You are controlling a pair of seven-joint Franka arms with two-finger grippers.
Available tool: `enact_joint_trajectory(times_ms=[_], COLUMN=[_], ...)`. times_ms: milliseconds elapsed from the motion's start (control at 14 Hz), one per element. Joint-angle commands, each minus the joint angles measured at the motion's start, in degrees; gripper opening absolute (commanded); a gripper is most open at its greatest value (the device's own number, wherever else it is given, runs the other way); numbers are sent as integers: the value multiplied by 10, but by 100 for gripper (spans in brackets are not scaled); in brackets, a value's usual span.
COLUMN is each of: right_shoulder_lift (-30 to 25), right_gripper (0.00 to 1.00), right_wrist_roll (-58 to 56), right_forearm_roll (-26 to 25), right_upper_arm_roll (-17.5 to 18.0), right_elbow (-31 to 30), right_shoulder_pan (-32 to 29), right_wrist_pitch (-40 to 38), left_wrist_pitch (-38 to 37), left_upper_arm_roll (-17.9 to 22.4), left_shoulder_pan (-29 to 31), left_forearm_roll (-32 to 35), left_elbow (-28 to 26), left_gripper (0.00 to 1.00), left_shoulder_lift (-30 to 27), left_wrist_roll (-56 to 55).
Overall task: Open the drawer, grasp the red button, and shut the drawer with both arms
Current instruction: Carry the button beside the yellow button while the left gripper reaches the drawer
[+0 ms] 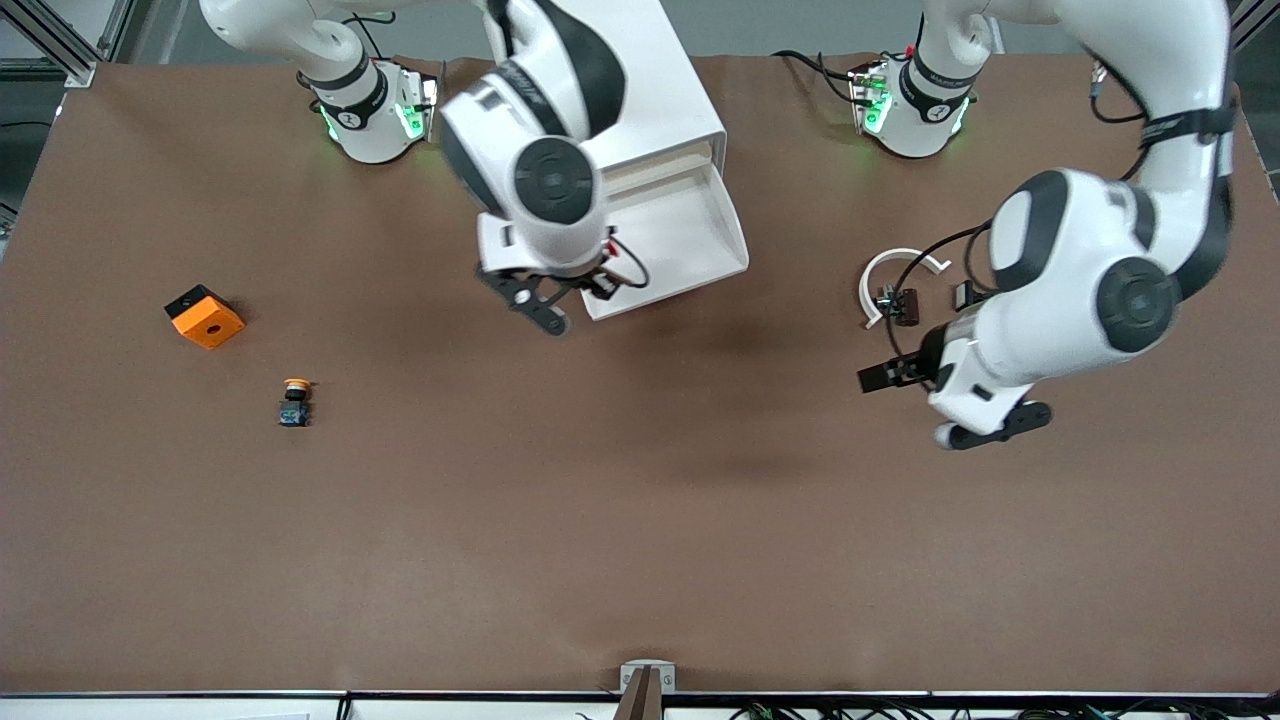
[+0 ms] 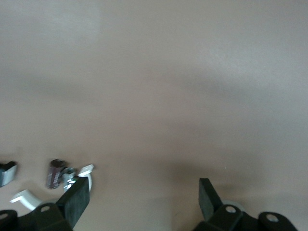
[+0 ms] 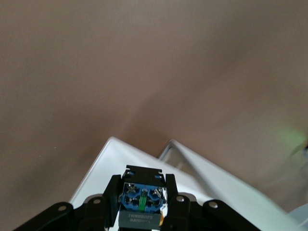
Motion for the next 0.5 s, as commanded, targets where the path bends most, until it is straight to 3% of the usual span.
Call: enact_joint_trajectory(times_ms=[0,286,429], right_shoulder_lift=[-25,-18,-12], right_gripper=[20,20,20], right_wrist_roll=[-182,-426,-520], right_forearm_roll=[2,-64,-81], right_upper_arm_roll=[7,7,7], right_elbow=[-2,-5,-25], right_shoulder_pan=[-88,-197,-236], right_wrist_pitch=[-35,-17,27], left_wrist_pitch=[23,23,31], left_upper_arm_roll=[0,-3,-17], left_shoulder_pan=[-61,-136,-144], left_forearm_roll=[4,-3,-36], left_elbow=[-1,-17,-16], left_gripper=[100,100,100], left_shoulder_lift=[39,65,76], left_wrist_roll=[-59,-183,-211])
